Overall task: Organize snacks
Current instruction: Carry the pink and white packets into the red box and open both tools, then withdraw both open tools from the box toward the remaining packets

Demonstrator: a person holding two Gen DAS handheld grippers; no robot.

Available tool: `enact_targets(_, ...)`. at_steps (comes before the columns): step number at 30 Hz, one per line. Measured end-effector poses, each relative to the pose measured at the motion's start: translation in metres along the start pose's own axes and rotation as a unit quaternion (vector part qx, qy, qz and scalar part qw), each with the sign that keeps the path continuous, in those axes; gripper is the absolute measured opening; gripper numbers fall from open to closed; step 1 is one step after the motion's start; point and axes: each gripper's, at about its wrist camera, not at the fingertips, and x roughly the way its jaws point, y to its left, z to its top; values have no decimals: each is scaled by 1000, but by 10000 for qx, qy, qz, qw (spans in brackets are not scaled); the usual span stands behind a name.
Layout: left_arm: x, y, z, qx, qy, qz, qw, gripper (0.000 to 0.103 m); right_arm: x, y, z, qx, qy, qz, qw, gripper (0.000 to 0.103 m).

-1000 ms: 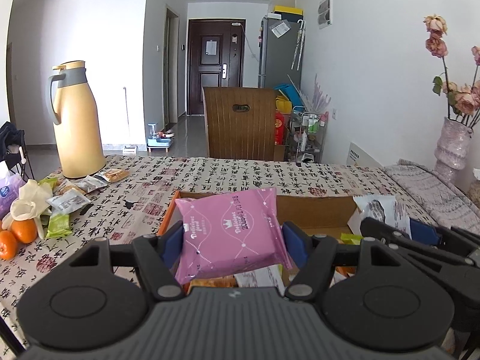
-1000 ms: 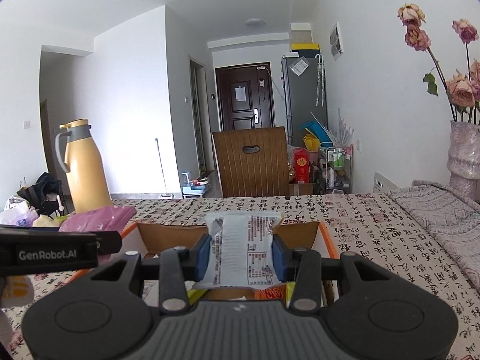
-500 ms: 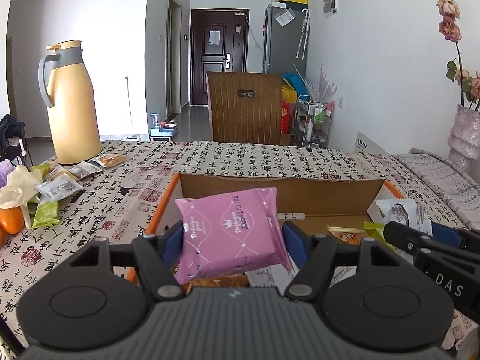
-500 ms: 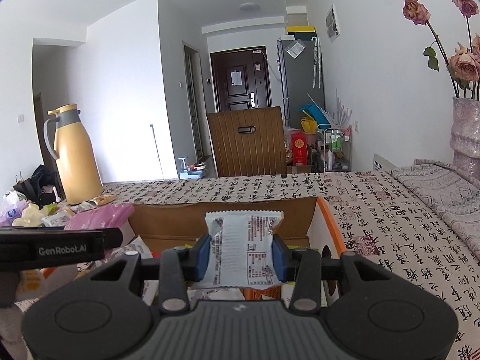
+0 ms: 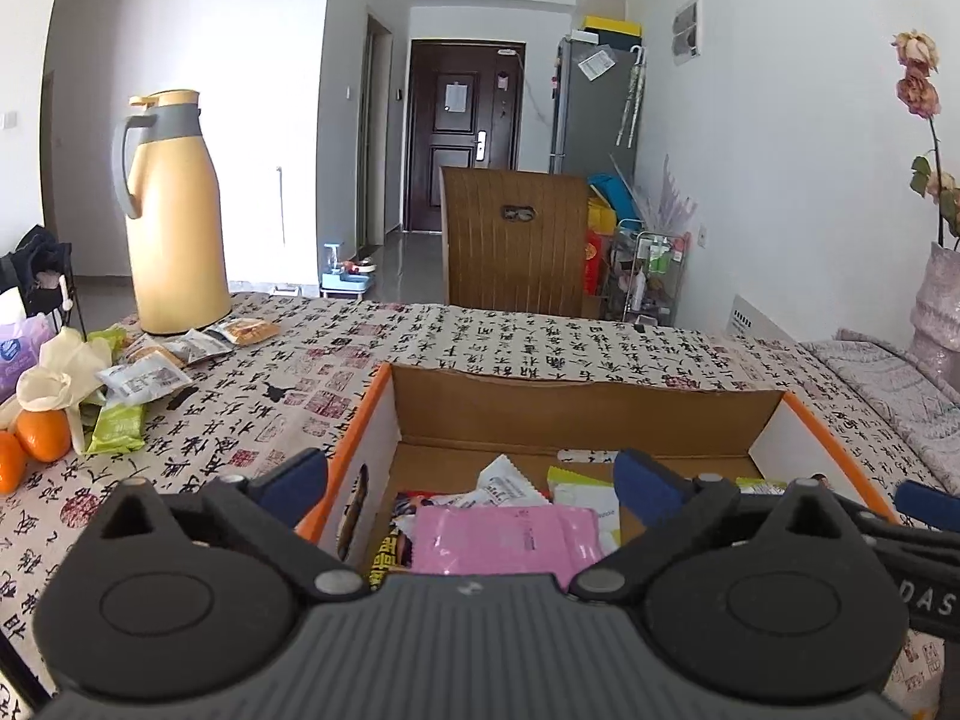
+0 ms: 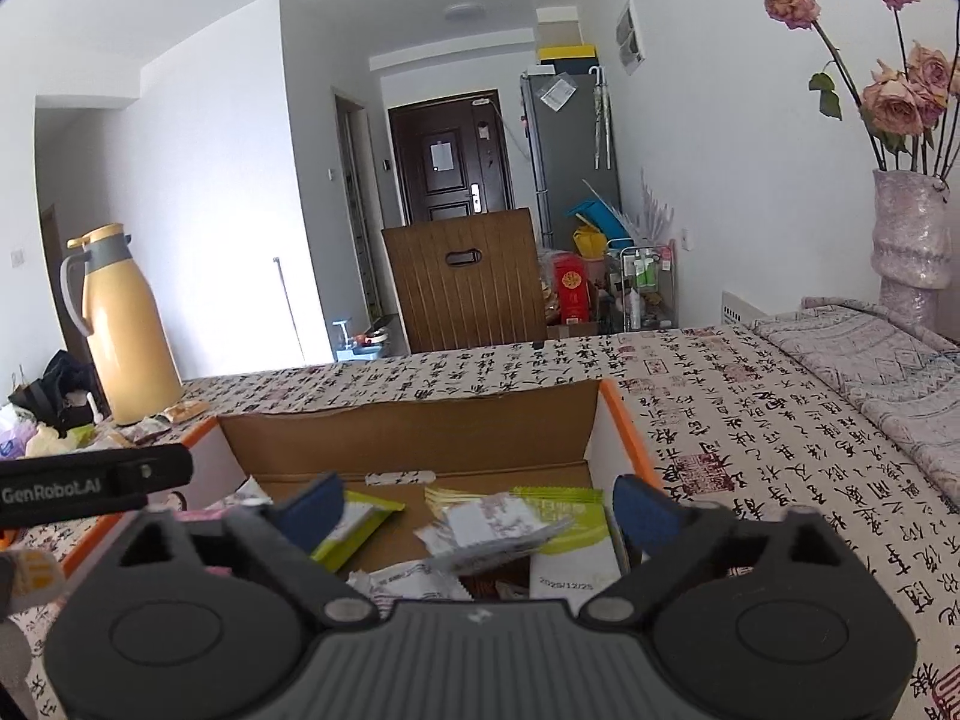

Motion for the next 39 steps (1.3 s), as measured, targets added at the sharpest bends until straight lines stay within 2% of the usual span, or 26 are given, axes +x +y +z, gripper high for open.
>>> enact_targets(18, 0, -1, -1, 27, 7, 23, 10000, 103, -5, 1, 0, -11, -44, -28, 10000, 103)
enact_targets(31, -22, -4, 7, 36, -137, 91, 9999, 103, -22, 3, 10, -47, -199, -42, 9998, 103)
enact_targets(39, -46, 1, 1, 138, -197, 75, 9997, 103, -43, 3, 4, -76, -148, -42, 9999, 103)
